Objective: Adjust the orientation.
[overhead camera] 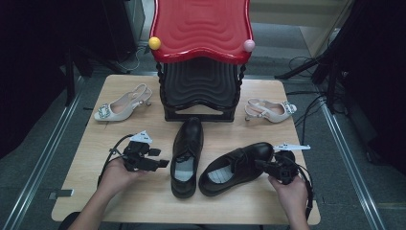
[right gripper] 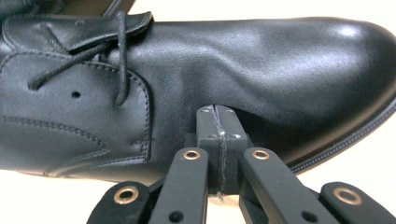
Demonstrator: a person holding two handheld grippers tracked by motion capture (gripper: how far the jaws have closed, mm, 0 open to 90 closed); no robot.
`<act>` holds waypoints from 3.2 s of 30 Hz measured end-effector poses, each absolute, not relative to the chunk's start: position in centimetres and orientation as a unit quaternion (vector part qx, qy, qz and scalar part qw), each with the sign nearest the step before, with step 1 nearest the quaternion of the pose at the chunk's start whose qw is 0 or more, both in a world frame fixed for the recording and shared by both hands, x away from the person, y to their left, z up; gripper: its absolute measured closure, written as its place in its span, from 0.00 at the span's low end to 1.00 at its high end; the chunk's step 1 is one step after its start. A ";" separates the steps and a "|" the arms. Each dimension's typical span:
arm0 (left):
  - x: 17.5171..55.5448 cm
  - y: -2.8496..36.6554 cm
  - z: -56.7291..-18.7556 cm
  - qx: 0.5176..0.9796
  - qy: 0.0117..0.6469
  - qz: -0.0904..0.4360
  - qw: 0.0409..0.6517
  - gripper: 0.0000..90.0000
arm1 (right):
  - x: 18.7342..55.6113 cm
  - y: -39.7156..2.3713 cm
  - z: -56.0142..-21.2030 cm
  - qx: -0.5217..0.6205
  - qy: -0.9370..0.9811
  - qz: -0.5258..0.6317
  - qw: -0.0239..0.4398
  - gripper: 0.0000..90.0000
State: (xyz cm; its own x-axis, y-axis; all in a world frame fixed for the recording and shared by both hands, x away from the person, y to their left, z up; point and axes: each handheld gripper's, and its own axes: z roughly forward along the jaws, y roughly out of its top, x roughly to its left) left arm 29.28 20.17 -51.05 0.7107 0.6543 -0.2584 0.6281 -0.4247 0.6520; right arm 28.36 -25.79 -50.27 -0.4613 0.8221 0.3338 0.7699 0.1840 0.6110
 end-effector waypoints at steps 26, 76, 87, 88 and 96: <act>26.8 22.1 -51.3 0.828 0.398 0.037 0.393 0.41 | 33.6 -21.6 -50.1 0.484 0.790 0.374 0.042 1.00; 30.5 19.2 -51.7 0.836 0.371 -0.010 0.404 0.99 | 28.5 -21.3 -51.2 0.488 0.783 0.385 -0.010 1.00; 30.7 18.9 -52.1 0.836 0.371 0.004 0.404 0.99 | 29.5 -20.0 -51.3 0.484 0.783 0.390 -0.014 1.00; 30.7 18.7 -52.2 0.838 0.372 0.005 0.400 0.99 | 29.6 -19.9 -51.4 0.483 0.783 0.392 -0.016 1.00; 30.6 18.7 -52.3 0.843 0.370 0.007 0.391 0.99 | 30.4 -20.4 -51.2 0.489 0.778 0.394 -0.007 1.00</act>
